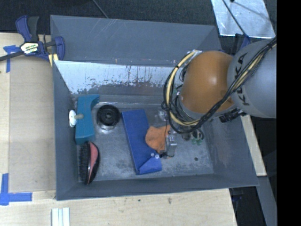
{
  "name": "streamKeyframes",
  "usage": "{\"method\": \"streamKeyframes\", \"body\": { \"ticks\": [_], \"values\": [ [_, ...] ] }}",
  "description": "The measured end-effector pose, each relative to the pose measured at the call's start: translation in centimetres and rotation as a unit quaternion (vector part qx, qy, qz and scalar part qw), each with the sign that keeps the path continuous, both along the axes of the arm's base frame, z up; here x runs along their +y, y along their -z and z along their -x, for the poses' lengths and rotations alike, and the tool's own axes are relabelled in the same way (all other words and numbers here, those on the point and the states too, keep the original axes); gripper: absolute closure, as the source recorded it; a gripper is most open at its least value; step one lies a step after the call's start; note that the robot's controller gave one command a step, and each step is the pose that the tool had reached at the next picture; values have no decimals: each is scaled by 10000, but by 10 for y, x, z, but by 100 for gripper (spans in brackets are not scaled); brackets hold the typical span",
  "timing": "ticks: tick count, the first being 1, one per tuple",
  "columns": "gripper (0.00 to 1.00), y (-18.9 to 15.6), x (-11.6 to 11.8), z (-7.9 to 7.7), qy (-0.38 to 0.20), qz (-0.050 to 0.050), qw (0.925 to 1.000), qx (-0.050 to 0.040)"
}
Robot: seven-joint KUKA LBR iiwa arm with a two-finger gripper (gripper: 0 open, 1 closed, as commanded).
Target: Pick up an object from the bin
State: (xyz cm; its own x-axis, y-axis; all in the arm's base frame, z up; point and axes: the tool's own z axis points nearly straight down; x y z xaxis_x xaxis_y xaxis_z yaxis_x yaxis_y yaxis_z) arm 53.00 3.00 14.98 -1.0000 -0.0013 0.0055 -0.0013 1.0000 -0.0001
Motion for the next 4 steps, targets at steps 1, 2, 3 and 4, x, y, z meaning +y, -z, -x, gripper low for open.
{"method": "streamKeyframes", "body": {
  "ticks": [1,2,3,4],
  "values": [
    [0,-5,0,-2,3,-3,10000,-42],
    [0,50,-3,21,270,-5,9996,-72],
    [100,73,3,0,625,14,9980,-71],
    [100,73,3,0,627,13,9980,-71]
  ]
}}
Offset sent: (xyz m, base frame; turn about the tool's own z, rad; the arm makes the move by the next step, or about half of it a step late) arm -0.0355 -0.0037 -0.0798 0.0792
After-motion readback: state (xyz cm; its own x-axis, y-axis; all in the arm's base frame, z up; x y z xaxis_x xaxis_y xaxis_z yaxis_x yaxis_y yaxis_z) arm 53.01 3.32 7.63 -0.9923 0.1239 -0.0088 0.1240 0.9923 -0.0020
